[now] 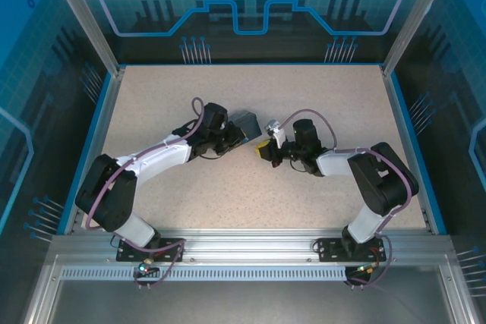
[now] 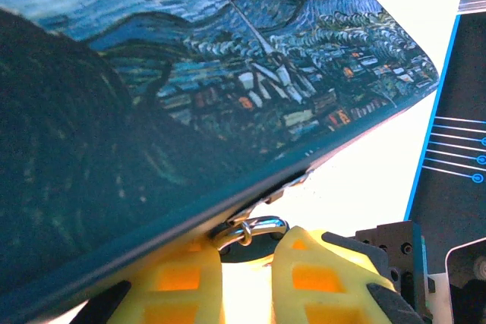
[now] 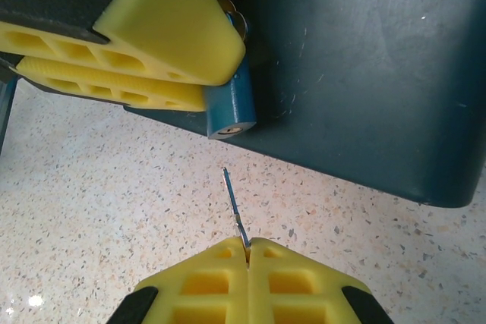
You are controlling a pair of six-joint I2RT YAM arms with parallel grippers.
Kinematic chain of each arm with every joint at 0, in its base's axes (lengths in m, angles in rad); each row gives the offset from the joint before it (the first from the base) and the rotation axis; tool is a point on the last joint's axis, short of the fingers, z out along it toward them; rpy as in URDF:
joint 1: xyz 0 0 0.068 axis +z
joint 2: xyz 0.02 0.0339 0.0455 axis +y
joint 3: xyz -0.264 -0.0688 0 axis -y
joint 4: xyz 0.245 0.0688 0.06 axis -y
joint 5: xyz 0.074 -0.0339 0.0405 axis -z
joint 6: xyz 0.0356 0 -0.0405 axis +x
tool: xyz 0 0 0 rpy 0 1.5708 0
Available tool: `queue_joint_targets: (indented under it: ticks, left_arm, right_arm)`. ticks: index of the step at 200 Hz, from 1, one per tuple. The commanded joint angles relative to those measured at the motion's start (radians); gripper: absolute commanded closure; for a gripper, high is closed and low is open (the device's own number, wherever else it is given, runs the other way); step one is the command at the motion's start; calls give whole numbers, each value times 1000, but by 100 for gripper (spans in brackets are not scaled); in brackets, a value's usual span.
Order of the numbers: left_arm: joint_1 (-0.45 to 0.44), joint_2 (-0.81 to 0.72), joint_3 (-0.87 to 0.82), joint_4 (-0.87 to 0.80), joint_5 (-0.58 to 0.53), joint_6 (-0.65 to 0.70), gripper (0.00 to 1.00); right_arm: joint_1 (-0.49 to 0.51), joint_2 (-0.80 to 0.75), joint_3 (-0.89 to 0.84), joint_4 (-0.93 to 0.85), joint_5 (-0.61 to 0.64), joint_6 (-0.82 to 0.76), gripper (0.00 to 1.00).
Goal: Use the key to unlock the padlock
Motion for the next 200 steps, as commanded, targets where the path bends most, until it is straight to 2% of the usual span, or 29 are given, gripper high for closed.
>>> queue_joint_targets:
  ticks: [1, 62, 124, 133, 145, 170, 184, 200]
  left_arm:
    - [8, -44, -6, 36, 36, -7, 88]
    - [7, -37, -10, 40, 40, -10, 89]
    - [10, -34, -11, 28, 18, 17, 84]
    - [10, -37, -6, 19, 12, 32, 80]
    - [8, -47, 5, -4, -4, 73, 70]
    - [-26, -54, 43, -99, -100, 213, 53]
    - [-55, -31, 68, -113, -104, 248, 48]
    - [-87, 3, 79, -82, -80, 242, 45]
  right_arm:
    - [9, 4, 31, 4, -16, -28, 100]
    - [23, 32, 68, -6, -21, -26, 100]
    - [-13, -1, -26, 4, 13, -18, 100]
    - [-21, -15, -36, -8, 26, -17, 100]
    - [-36, -46, -57, -14, 39, -14, 100]
    - [-93, -146, -98, -87, 123, 22, 100]
    - [-128, -201, -120, -96, 137, 73, 100]
    - [-141, -261, -95, -232, 234, 80, 100]
